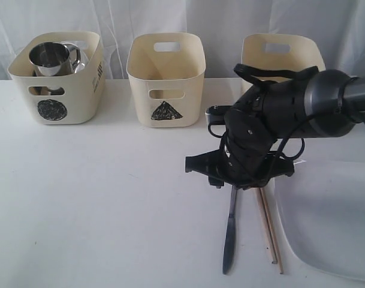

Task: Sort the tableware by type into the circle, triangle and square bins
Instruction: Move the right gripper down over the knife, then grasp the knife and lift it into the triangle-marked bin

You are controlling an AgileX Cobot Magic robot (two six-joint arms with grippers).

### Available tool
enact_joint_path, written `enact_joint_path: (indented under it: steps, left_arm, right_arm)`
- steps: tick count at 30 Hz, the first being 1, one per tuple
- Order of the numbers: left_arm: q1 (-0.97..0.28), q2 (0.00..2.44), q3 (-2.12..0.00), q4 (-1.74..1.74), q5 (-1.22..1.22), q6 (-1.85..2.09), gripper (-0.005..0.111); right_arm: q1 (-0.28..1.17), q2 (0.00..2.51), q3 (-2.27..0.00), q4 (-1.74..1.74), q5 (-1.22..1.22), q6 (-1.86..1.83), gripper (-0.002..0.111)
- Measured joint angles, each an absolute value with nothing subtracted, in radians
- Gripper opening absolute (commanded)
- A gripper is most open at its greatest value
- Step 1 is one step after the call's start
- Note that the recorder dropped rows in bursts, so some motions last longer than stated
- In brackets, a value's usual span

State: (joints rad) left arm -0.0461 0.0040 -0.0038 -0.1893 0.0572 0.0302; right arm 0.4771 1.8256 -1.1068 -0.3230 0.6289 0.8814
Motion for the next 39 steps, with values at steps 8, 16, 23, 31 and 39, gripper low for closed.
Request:
enact_joint_path:
  steps: [8, 16, 23, 31, 39]
  left_arm:
    - [-0.046, 0.004, -0.004, -0.189, 0.057, 0.030, 0.000]
    - [-0.046, 0.004, -0.004, -0.189, 0.057, 0.030, 0.000]
    - [-0.046, 0.004, -0.004, -0.189, 0.057, 0.030, 0.000]
    - [-0.046, 0.004, -0.004, -0.189, 0.057, 0.030, 0.000]
    - [-0.046, 0.004, -0.004, -0.189, 0.057, 0.030, 0.000]
  right_arm:
    - [0.477, 1.873, -1.107, -0.360, 0.583, 1.030, 0.048]
    - [0.466, 1.933, -1.107, -0.384, 0.581, 1.112, 0.047]
    - [0.466, 1.947, -1.107, -0.401, 0.583, 1.123, 0.024]
    - [0.463, 1.950, -1.110, -0.410, 0.564, 1.128, 0.000]
    - [0.461, 1.817, -1.104, -0.412, 0.294, 0.825, 0.000]
